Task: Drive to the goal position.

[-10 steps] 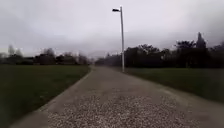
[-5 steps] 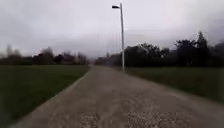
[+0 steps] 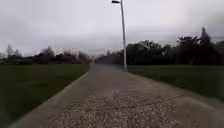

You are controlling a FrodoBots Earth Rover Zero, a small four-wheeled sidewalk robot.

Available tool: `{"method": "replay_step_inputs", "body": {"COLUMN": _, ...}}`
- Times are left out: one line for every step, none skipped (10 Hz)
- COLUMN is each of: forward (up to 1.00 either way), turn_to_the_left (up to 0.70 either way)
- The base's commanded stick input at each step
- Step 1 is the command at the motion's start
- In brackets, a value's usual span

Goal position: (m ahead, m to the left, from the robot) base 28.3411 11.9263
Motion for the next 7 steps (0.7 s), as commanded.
{"method": "replay_step_inputs", "body": {"forward": 0.85, "turn_to_the_left": 0.00}}
{"method": "replay_step_inputs", "body": {"forward": 0.85, "turn_to_the_left": 0.00}}
{"method": "replay_step_inputs", "body": {"forward": 0.85, "turn_to_the_left": 0.00}}
{"method": "replay_step_inputs", "body": {"forward": 0.85, "turn_to_the_left": 0.00}}
{"method": "replay_step_inputs", "body": {"forward": 0.85, "turn_to_the_left": 0.00}}
{"method": "replay_step_inputs", "body": {"forward": 0.85, "turn_to_the_left": 0.00}}
{"method": "replay_step_inputs", "body": {"forward": 0.85, "turn_to_the_left": 0.00}}
